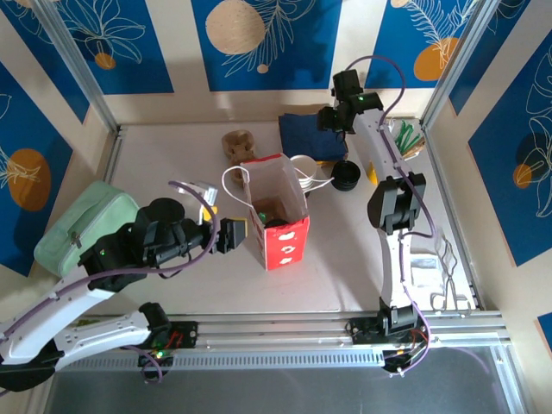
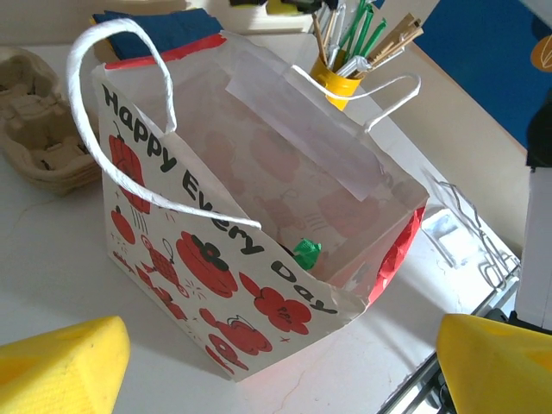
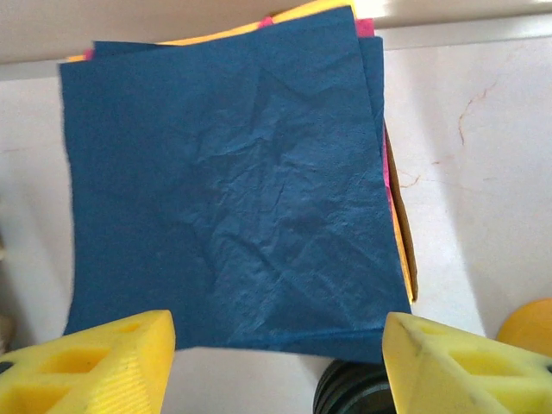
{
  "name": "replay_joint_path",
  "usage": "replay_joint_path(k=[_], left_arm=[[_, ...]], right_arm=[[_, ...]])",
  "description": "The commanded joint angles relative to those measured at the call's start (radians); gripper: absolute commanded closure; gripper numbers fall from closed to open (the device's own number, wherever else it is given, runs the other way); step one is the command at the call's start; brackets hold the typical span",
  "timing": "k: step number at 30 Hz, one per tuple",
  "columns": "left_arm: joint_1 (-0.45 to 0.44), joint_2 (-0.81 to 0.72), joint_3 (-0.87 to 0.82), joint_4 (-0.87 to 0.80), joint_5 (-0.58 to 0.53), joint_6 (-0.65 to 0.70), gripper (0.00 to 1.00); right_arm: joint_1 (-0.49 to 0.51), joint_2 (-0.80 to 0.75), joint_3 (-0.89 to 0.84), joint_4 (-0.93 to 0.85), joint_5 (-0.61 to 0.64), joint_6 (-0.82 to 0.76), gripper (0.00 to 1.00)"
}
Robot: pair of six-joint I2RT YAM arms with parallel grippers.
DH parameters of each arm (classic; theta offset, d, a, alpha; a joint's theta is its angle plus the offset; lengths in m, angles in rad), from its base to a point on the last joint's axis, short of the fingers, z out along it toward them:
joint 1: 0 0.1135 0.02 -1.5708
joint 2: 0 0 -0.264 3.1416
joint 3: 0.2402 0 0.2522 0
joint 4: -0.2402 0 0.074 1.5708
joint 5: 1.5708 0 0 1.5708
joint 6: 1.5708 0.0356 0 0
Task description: Pack the takeout coffee
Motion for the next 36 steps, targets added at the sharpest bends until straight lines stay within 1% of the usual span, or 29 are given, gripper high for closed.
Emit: replay_joint_path(k=[1, 9, 14, 21, 30, 36], left_arm=[[-0.004, 0.004, 0.036, -0.002, -0.031, 0.013, 0.08], [-0.004, 0.042, 0.057, 0.006, -0.012, 0.021, 0.08], [-0.004, 0.054, 0.063, 0.018, -0.004, 0.023, 0.08], [-0.004, 0.059, 0.063, 0.016, -0.002, 0.020, 0.09], [-0.004, 0.050, 0.051, 0.008, -0.025, 0.015, 0.10], [-0.004, 0.041, 0.043, 0.009, -0.025, 0.011, 0.10]], right_arm=[[0.004, 0.048, 0.061, 0.019, -0.031, 0.004, 0.33], [0.008, 0.149, 0.095, 0.069, -0.025, -0.041, 0.32], [0.018, 0.190, 0.095, 0.092, -0.011, -0.069, 0.31], [0.026, 0.234, 0.114, 0.107, -0.029, -0.093, 0.29], [0.044, 0.293, 0.179, 0.107, 0.027, -0.147, 0.25], [0.045, 0.334, 0.214, 0.108, 0.058, -0.156, 0.23]])
